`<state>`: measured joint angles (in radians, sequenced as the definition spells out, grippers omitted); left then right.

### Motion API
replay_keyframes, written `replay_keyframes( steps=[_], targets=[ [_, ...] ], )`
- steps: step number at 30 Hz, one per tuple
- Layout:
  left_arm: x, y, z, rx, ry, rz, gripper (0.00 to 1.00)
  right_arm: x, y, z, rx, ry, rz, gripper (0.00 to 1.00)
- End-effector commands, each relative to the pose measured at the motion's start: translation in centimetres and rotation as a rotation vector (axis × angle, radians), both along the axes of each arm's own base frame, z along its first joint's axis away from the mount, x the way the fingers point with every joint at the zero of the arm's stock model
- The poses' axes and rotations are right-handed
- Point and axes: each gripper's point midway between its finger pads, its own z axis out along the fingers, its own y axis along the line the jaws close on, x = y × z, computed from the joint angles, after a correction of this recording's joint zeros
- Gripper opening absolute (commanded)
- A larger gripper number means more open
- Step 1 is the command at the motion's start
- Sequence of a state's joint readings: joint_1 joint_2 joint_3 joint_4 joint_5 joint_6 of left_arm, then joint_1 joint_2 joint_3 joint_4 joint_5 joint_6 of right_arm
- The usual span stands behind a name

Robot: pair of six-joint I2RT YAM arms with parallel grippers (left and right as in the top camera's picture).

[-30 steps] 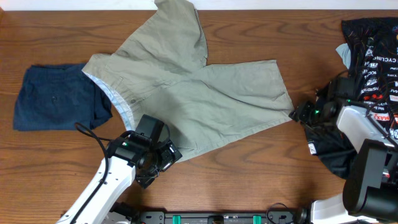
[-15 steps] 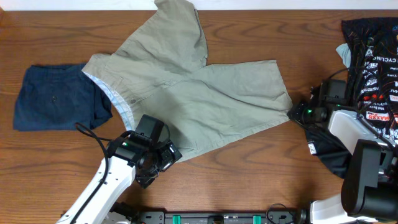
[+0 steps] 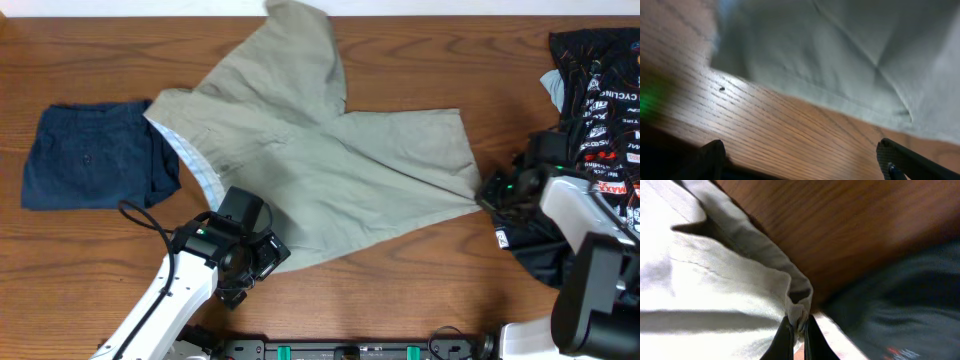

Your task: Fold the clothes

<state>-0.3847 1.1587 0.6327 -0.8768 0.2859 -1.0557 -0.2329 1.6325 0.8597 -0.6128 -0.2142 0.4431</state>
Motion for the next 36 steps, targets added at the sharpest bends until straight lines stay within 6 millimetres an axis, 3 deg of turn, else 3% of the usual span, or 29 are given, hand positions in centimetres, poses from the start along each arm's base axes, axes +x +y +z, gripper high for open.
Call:
replay_keyframes(
  steps=[1,8,14,15,19,20,23,30,36],
  targets=[
    [-0.6,0.2,-0.7,0.013,0.039,0.078,0.98,1.5,-1.9,3.3,-0.079,-0.090,0.031,0.01],
    [-0.7,0.5,-2.8,0.020,0.046,0.199,1.00,0.5,-1.9,4.5,-0.100,-0.080,0.040,0.01],
    [-0.5,0.2,-4.4,-0.008,0.028,0.202,0.98,0.4,-1.9,4.4,-0.098,-0.073,0.040,0.01],
    [-0.3,0.1,-4.7,-0.015,0.014,0.202,0.91,0.4,-1.9,4.4,-0.098,-0.073,0.041,0.01],
    [0.4,0.7,-5.5,0.021,-0.030,0.209,0.48,0.2,-1.8,4.4,-0.096,-0.065,0.044,0.01],
    [0.6,1.0,-5.6,0.039,-0.041,0.211,0.31,0.1,-1.9,4.4,-0.096,-0.064,0.042,0.01],
    [1.7,1.0,-5.4,0.042,-0.098,0.173,0.06,0.0,-2.3,4.5,-0.096,-0.064,0.029,0.01],
    [5.8,-0.6,-2.7,0.002,-0.277,-0.027,0.06,-1.3,-4.6,7.2,-0.115,-0.058,-0.038,0.01],
    [7.7,-1.5,2.2,0.011,-0.325,-0.168,0.06,-3.8,-8.1,11.7,-0.179,-0.068,-0.156,0.01]
  ],
)
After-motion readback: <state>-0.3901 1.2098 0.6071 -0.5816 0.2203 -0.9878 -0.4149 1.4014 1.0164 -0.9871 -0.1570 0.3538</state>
